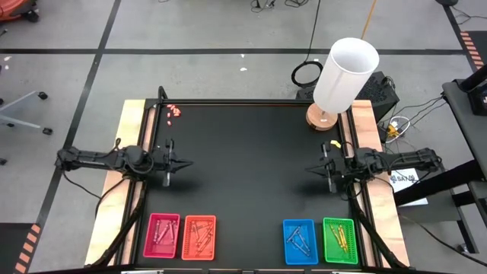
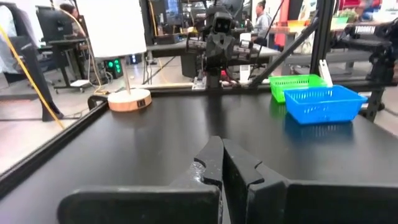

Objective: Sort crayons
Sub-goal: Return to Home Position

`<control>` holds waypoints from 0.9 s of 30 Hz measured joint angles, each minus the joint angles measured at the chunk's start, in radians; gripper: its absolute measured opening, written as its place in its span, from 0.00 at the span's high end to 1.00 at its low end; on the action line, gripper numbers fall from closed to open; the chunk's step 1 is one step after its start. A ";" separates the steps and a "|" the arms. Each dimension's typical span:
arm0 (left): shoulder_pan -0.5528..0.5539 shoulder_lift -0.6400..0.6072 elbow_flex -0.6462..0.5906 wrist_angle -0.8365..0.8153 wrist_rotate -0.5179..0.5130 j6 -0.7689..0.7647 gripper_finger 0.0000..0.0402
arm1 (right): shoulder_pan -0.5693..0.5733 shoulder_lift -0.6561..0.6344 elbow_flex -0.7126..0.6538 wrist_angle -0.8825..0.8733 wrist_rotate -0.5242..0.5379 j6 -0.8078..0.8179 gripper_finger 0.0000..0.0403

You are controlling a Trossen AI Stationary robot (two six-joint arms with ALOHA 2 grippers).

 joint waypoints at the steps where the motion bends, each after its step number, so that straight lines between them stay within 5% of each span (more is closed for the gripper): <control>1: 0.000 -0.020 0.000 -0.013 0.000 -0.005 0.99 | 0.000 -0.004 0.000 0.000 0.000 0.000 1.00; 27: 0.001 -0.076 0.001 -0.032 0.061 0.003 0.99 | 0.000 0.003 0.000 0.028 0.002 0.001 1.00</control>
